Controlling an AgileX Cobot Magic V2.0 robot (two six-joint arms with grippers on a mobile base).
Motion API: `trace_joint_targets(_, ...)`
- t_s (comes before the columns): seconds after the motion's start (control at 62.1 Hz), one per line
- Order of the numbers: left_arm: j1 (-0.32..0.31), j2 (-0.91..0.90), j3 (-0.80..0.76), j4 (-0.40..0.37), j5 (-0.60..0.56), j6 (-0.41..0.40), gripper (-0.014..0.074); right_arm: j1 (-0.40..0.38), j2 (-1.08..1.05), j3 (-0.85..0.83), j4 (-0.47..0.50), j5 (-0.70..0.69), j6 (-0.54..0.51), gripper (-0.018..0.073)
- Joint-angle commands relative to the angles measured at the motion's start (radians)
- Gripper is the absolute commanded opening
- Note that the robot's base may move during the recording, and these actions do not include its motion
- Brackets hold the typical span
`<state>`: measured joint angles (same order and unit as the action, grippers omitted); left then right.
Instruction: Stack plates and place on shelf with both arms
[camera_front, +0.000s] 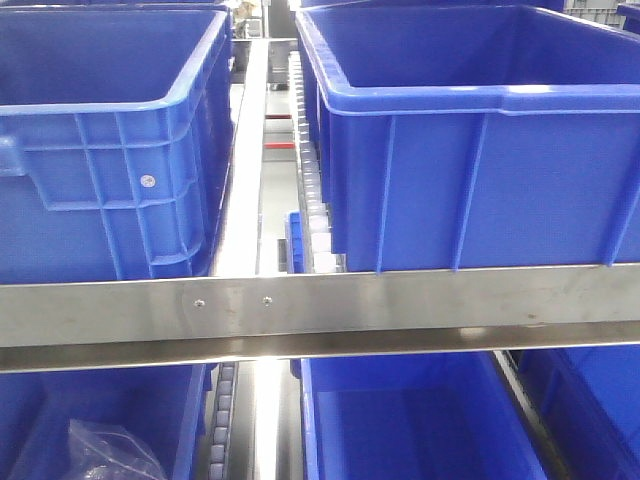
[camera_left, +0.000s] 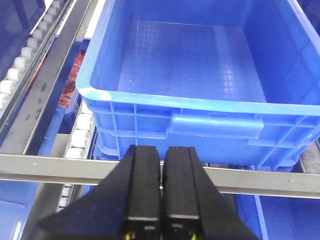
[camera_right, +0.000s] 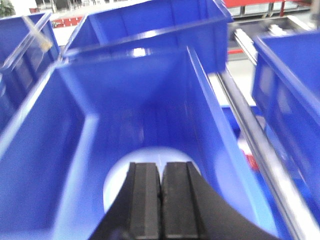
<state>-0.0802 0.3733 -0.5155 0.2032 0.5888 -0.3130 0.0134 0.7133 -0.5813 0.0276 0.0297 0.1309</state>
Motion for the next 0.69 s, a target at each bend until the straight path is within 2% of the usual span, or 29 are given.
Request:
trace_joint_targets(0.0, -0.006, 0.005, -0.028, 0.008, -0.078, -0.002, 0.0089, -0.006, -0.079, 0.050, -0.003, -0.114, -0.002, 0.0056)
trace_joint_targets(0.177, -0.006, 0.005, -0.028, 0.008, -0.078, -0.002, 0.0089, -0.006, -0.180, 0.118, -0.003, -0.110, -0.002, 0.0056)
trace_joint_targets(0.499, -0.006, 0.005, -0.028, 0.008, -0.078, -0.002, 0.0089, -0.006, -0.184, 0.131, -0.003, -0.100, -0.002, 0.0056)
trace_joint_targets(0.677, -0.006, 0.005, -0.028, 0.008, -0.078, -0.002, 0.0089, -0.007, -0.205, 0.136, -0.003, -0.030, -0.002, 0.0056)
